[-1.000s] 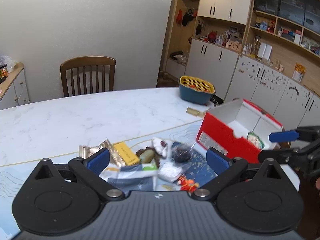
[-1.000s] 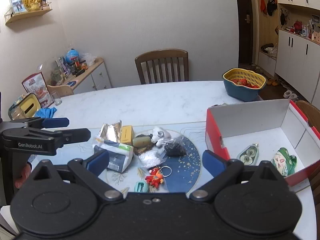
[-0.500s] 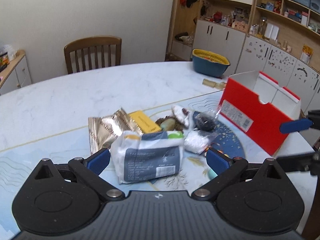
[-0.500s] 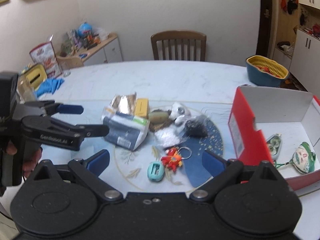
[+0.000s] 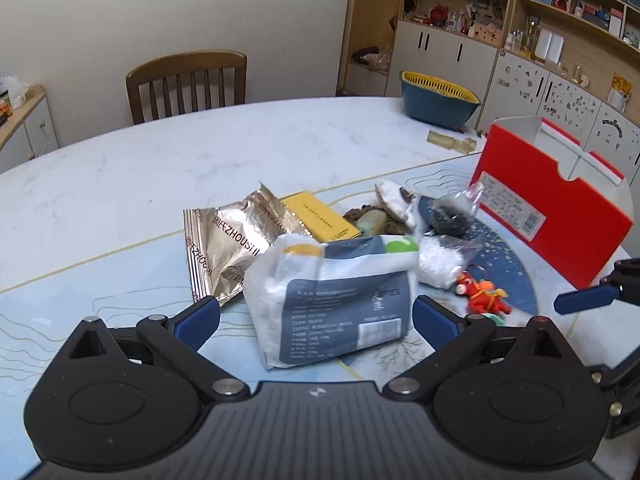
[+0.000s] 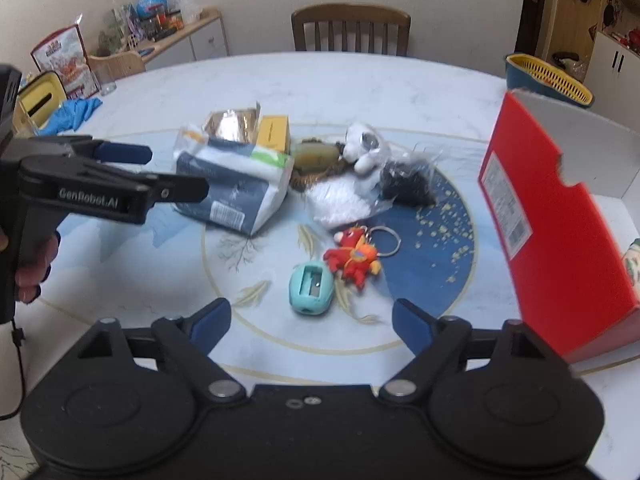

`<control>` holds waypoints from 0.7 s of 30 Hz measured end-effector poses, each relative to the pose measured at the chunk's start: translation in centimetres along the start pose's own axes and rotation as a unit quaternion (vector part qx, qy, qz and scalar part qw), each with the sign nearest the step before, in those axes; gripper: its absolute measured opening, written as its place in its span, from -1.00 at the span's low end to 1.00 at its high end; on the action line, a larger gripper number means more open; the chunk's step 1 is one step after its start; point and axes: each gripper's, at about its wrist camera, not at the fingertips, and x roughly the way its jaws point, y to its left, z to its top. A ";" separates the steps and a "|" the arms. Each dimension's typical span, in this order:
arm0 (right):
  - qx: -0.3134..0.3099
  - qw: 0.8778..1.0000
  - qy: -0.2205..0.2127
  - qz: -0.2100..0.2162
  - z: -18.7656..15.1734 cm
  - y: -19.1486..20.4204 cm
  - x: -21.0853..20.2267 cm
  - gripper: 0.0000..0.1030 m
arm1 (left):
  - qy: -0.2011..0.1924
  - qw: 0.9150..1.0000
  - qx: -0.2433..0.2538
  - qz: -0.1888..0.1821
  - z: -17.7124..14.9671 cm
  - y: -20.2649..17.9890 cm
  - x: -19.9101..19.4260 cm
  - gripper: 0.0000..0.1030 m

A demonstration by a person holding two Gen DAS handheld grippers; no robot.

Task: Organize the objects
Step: 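Grasp the white snack bag with the left tool while the right tool grasps the teal sharpener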

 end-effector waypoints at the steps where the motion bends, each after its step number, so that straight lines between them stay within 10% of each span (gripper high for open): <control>1: -0.001 1.000 0.003 0.001 0.0 0.1 0.3 0.63 | 0.002 1.000 -0.003 -0.001 0.1 0.2 0.4 1.00; 12: 0.002 1.000 0.025 0.013 0.6 0.4 2.9 0.30 | 0.029 0.999 -0.022 -0.032 0.7 1.9 3.8 0.98; 21: 0.024 0.999 0.032 0.010 1.3 0.0 3.9 -0.03 | 0.034 0.998 -0.032 -0.052 0.5 2.0 4.0 0.40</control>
